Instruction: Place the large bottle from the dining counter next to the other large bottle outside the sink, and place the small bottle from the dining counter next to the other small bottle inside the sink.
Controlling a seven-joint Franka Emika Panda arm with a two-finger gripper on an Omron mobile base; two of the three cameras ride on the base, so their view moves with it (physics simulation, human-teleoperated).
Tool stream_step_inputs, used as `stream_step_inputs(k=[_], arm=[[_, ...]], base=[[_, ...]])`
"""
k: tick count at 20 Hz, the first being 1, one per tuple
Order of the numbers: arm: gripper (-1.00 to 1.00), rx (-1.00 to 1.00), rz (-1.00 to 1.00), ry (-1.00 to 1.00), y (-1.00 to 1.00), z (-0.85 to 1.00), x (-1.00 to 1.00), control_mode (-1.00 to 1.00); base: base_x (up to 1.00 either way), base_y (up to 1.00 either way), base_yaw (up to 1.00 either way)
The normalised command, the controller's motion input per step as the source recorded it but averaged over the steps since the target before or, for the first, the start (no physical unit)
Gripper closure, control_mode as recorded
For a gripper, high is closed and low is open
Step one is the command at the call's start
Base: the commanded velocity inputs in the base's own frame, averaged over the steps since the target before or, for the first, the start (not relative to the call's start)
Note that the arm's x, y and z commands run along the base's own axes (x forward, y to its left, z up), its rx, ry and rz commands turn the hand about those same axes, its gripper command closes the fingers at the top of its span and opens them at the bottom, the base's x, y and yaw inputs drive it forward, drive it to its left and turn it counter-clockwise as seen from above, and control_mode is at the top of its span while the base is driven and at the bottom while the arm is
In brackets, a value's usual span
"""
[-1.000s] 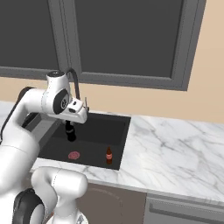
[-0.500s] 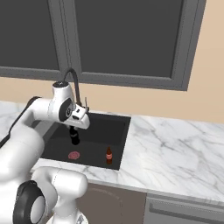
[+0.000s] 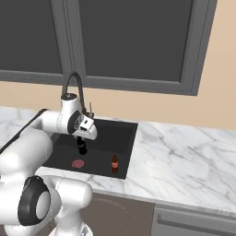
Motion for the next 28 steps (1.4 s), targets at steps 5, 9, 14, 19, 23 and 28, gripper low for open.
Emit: stream_step_inputs(k=[5,9,14,19,23,28], arm=[[1.0,0.0,0.1,0.0,0.0,-0.29,0.03,-1.0],[1.0,0.0,0.14,-0.01,0.0,-0.17,0.0,-1.0],[1.0,0.0,0.05,-0.04,0.0,-0.23,0.09,-1.0],[1.0,-0.01,0.0,-0.02,0.0,-0.32,0.44,-1.0],[1.0,0.0,0.0,-0.01,0.0,-0.13,0.44,-1.0],[1.0,0.0,0.0,-0.02,0.0,0.0,0.26,-1.0]], base=[[0.0,0.0,0.0],[0.0,0.0,0.0],[0.0,0.0,0.0],[0.0,0.0,0.0],[0.0,0.0,0.0],[0.0,0.0,0.0]])
